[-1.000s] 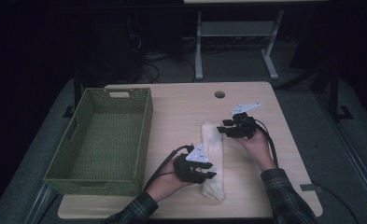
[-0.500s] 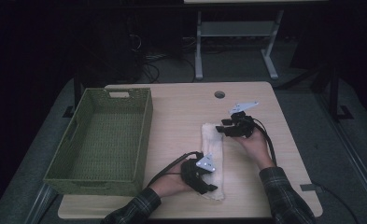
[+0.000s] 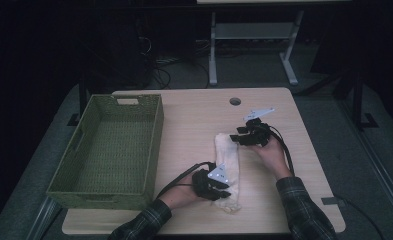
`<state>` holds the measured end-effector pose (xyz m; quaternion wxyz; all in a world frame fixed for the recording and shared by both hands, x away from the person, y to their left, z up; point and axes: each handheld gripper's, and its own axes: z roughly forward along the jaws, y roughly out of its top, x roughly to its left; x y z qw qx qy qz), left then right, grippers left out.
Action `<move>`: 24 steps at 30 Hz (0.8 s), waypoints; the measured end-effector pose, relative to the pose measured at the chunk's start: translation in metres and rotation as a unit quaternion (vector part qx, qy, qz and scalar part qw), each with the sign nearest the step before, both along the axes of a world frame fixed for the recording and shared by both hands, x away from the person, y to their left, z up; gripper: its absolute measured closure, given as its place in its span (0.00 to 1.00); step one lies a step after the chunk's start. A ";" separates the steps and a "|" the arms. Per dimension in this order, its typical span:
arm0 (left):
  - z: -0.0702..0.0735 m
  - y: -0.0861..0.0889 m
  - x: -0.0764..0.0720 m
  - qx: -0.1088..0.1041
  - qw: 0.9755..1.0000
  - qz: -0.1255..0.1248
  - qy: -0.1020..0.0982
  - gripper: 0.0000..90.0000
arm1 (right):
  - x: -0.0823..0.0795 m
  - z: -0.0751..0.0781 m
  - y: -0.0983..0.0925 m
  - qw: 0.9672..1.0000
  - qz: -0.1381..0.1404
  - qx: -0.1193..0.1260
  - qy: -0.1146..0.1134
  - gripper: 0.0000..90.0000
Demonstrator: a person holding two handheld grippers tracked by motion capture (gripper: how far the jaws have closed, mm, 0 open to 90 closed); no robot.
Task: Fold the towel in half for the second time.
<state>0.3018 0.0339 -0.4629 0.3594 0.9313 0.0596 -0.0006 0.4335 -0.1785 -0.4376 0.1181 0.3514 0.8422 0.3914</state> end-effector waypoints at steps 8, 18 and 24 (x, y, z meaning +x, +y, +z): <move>0.001 0.000 -0.001 0.005 1.000 -0.008 -0.002 0.90 | 0.013 -0.002 0.008 1.000 0.006 -0.008 0.005 0.53; 0.000 0.002 0.000 -0.003 1.000 -0.008 0.003 0.90 | 0.031 -0.029 0.025 0.998 0.028 -0.029 0.052 0.54; 0.000 0.002 0.000 -0.004 1.000 -0.007 0.006 0.90 | 0.026 -0.030 0.027 0.997 0.056 -0.033 0.043 0.78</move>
